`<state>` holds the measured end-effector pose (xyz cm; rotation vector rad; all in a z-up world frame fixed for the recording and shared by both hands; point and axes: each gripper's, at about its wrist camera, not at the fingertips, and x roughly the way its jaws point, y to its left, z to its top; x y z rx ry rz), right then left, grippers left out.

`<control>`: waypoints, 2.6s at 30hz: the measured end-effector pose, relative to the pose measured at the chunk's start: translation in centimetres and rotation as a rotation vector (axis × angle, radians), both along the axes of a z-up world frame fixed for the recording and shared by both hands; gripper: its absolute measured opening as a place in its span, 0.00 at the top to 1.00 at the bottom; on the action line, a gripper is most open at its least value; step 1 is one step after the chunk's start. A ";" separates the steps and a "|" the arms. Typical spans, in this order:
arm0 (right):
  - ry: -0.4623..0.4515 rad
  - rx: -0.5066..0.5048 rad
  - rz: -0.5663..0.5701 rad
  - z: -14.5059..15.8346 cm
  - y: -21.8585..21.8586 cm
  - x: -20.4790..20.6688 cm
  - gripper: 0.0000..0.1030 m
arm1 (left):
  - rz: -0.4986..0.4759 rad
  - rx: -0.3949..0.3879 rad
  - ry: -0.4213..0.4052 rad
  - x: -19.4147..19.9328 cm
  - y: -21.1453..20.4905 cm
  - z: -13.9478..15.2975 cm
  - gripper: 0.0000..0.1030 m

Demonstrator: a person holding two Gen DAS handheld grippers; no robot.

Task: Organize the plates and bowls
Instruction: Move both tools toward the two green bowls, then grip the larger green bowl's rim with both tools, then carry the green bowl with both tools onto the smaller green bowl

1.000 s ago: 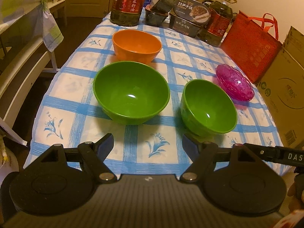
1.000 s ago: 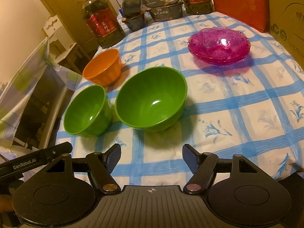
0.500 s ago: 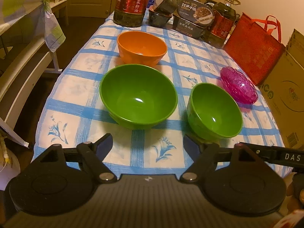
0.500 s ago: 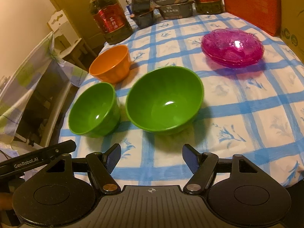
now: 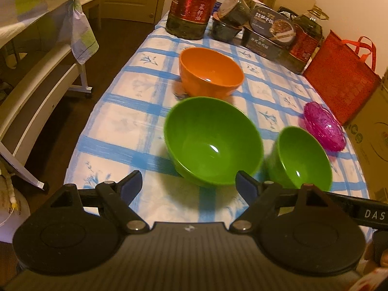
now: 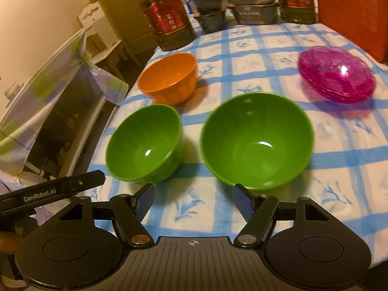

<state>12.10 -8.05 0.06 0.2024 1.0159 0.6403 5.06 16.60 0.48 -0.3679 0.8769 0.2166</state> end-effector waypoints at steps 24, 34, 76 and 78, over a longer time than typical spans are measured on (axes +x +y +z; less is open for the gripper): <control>-0.029 -0.085 0.027 -2.6 8.5 5.1 0.62 | -0.056 -0.026 0.011 5.8 5.7 -2.8 0.42; -0.047 -0.141 0.045 -3.5 9.8 5.9 0.73 | -0.109 -0.037 0.037 7.8 5.8 -4.5 0.65; -0.144 -0.086 -0.083 5.5 0.0 5.8 0.90 | -0.278 0.038 -0.075 9.1 -3.2 5.0 0.90; -0.138 -0.093 -0.104 5.5 -1.6 5.9 0.90 | -0.305 0.038 -0.073 9.5 -4.9 4.9 0.90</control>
